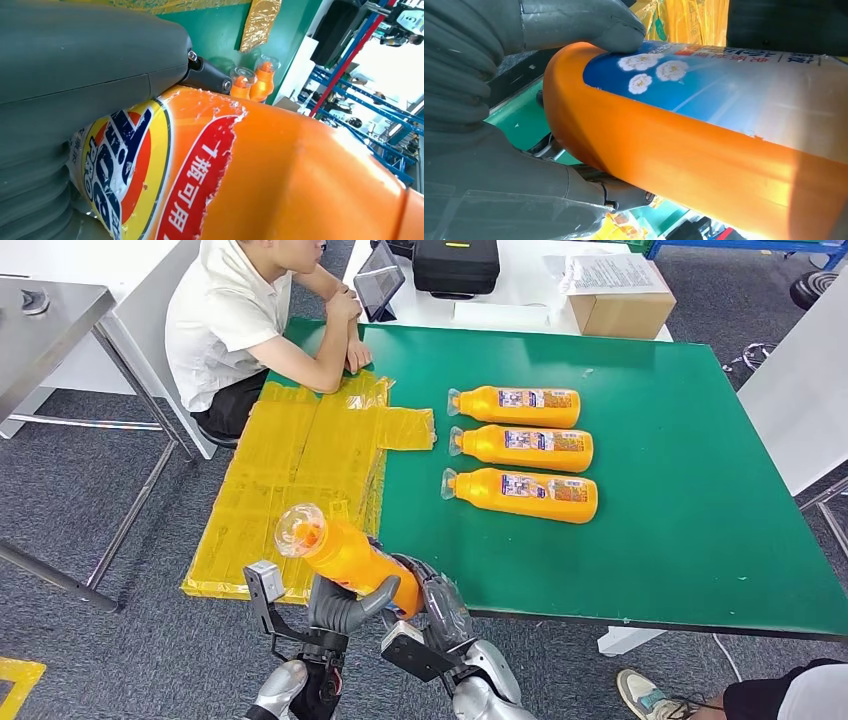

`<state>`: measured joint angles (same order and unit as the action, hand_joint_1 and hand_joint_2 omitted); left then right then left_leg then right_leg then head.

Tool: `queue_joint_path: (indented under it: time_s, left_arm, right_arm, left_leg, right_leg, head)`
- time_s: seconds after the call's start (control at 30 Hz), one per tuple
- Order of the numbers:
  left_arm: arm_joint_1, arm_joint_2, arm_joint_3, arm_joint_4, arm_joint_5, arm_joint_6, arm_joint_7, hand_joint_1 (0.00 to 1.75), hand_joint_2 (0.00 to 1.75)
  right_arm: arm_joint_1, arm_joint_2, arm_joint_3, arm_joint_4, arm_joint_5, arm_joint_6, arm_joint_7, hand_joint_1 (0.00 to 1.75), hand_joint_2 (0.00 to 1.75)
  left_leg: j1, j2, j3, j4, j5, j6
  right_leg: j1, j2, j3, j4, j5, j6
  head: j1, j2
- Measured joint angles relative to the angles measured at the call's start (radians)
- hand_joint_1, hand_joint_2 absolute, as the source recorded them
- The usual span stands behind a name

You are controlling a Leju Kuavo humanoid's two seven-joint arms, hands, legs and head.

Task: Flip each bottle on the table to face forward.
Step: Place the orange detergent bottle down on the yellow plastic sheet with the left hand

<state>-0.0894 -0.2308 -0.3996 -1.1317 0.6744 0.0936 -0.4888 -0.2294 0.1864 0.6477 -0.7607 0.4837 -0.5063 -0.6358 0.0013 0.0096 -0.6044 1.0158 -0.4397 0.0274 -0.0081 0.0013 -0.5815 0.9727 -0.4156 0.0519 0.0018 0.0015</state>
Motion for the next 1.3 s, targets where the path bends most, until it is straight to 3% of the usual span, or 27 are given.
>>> queue_joint_path:
  time_s: [0.1, 0.3, 0.47, 0.57, 0.67, 0.8, 1.07, 1.2, 1.3]
  left_arm:
    - [0.000, 0.000, 0.002, 0.000, 0.000, 0.002, -0.003, 1.75, 1.75]
    - [0.003, 0.000, 0.016, -0.020, -0.035, 0.062, -0.025, 1.75, 1.75]
    - [-0.014, 0.008, 0.010, -0.029, -0.314, 0.261, -0.081, 1.75, 1.75]
    - [-0.019, 0.021, 0.021, -0.034, -0.435, 0.315, -0.082, 1.75, 1.75]
    - [-0.006, 0.034, 0.062, -0.059, -0.411, 0.249, -0.047, 1.75, 1.75]
    - [0.024, 0.043, 0.131, -0.123, -0.292, 0.117, 0.004, 1.75, 1.75]
    - [0.038, 0.048, 0.180, -0.187, -0.301, 0.118, 0.013, 1.75, 1.75]
    - [0.018, 0.060, 0.171, -0.172, -0.593, 0.304, 0.000, 1.75, 1.75]
    - [-0.043, 0.087, 0.142, -0.084, -0.926, 0.448, 0.080, 1.75, 1.75]
  right_arm:
    - [-0.001, 0.003, 0.000, 0.006, -0.011, 0.013, -0.003, 0.01, 1.75]
    - [0.022, 0.013, 0.002, 0.017, -0.049, 0.051, -0.032, 0.00, 1.75]
    - [0.073, 0.019, -0.006, -0.006, -0.032, -0.134, -0.056, 0.00, 1.75]
    - [0.123, 0.015, -0.092, -0.083, 0.058, -0.183, -0.059, 0.00, 1.75]
    - [0.176, 0.013, -0.262, -0.221, 0.137, -0.187, -0.061, 0.00, 1.75]
    - [0.236, 0.003, -0.443, -0.417, 0.086, -0.193, -0.061, 0.00, 1.75]
    - [0.289, -0.005, -0.551, -0.594, 0.055, -0.195, -0.062, 0.00, 1.75]
    - [0.303, -0.005, -0.557, -0.637, 0.045, -0.195, -0.062, 0.00, 1.75]
    - [0.303, -0.003, -0.550, -0.650, 0.037, -0.195, -0.062, 0.00, 1.75]
  left_leg:
    - [0.000, 0.000, 0.000, 0.000, 0.000, 0.000]
    - [0.000, 0.000, -0.001, 0.000, 0.000, 0.000]
    - [0.000, -0.001, -0.002, 0.000, 0.000, 0.000]
    - [0.000, -0.001, -0.002, 0.000, 0.000, 0.000]
    - [0.000, -0.002, -0.002, 0.000, 0.000, 0.000]
    - [0.000, -0.002, -0.002, 0.000, 0.000, 0.000]
    - [0.000, -0.002, -0.002, 0.000, 0.000, 0.000]
    - [0.000, -0.002, -0.002, 0.000, 0.000, 0.000]
    - [0.000, -0.003, -0.002, 0.000, 0.001, 0.000]
  right_leg:
    - [0.000, 0.000, 0.000, 0.000, 0.000, 0.000]
    - [0.000, 0.000, -0.001, 0.000, 0.000, 0.000]
    - [0.000, -0.001, -0.001, 0.000, 0.000, 0.000]
    - [0.000, -0.001, -0.001, 0.000, 0.000, 0.000]
    - [0.000, -0.002, -0.001, 0.000, 0.000, 0.000]
    - [0.000, -0.002, -0.001, 0.000, 0.000, 0.000]
    - [0.000, -0.002, -0.001, 0.000, 0.000, 0.000]
    - [0.000, -0.002, -0.001, 0.000, 0.000, 0.000]
    - [0.000, -0.003, 0.000, 0.000, 0.000, 0.000]
  head:
    - [0.000, 0.000]
    - [0.000, 0.000]
    - [0.000, 0.000]
    - [0.000, 0.000]
    - [0.000, 0.000]
    - [0.001, 0.000]
    - [0.000, 0.000]
    - [0.000, 0.000]
    - [0.000, 0.000]
